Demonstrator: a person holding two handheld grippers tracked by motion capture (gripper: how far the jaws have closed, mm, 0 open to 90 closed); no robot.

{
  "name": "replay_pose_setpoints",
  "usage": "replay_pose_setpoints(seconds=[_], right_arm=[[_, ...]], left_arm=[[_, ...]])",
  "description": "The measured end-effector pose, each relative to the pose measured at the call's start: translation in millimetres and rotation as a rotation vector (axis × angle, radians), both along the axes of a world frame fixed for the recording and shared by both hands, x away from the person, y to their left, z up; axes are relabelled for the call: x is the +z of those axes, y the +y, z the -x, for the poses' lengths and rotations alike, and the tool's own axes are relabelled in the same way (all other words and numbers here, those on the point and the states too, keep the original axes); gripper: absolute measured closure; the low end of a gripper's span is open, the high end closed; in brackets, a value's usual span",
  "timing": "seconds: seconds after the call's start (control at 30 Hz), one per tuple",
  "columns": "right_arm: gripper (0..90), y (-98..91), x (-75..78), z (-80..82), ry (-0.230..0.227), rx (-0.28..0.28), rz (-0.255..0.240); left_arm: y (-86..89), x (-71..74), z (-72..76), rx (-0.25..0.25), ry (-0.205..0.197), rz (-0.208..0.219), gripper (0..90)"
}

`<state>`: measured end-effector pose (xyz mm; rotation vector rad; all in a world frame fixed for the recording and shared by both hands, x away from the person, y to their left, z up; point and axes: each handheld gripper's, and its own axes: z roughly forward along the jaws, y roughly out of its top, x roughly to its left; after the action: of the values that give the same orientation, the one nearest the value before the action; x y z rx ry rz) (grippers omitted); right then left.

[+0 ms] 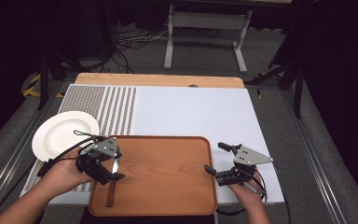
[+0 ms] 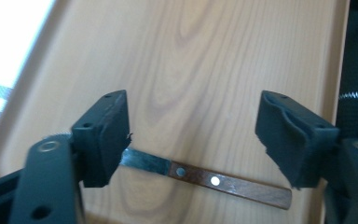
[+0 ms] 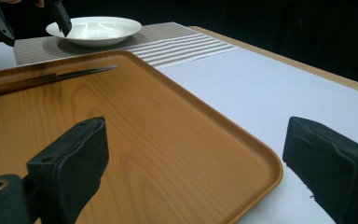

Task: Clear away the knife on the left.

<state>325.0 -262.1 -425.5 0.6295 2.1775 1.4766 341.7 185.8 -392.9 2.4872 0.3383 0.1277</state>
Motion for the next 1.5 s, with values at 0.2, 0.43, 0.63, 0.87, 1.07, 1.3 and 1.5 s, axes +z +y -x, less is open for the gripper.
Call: replay_pose_setpoints(seconds=[0.2, 0.43, 0.63, 0.87, 1.07, 1.3, 1.5], right_arm=[[7.7, 0.6, 1.0, 1.3, -0.004, -0.002, 0.002], [7.7, -0.9, -0.5, 0.6, -0.005, 0.002, -0.008], [7.5, -2.7, -1.4, 0.6, -0.009, -0.001, -0.013], [7.2, -2.7, -3.3, 0.1, -0.01, 0.0, -0.015], [6.8, -2.2, -5.0, -0.3, -0.009, 0.0, -0.013], [5.9, -3.5, -7.0, -0.8, -0.01, -0.006, -0.02], [5.3, -7.0, -10.1, -2.1, -0.009, -0.021, -0.04]], left_arm=[[13.6, 0.4, 8.3, 0.05, -0.132, 0.05, 10.1], [32.2, -2.3, 15.7, 0.098, -0.192, 0.221, 3.8], [48.9, -13.3, 22.8, 0.127, -0.197, 0.375, 3.9], [67.6, -28.3, 29.5, 0.144, -0.217, 0.549, 3.4], [79.1, -37.8, 32.3, 0.171, -0.272, 0.599, 2.9], [87.3, -60.4, 31.9, 0.218, -0.268, 0.636, 2.6], [92.0, -76.7, 29.5, 0.258, -0.25, 0.639, 1.9]])
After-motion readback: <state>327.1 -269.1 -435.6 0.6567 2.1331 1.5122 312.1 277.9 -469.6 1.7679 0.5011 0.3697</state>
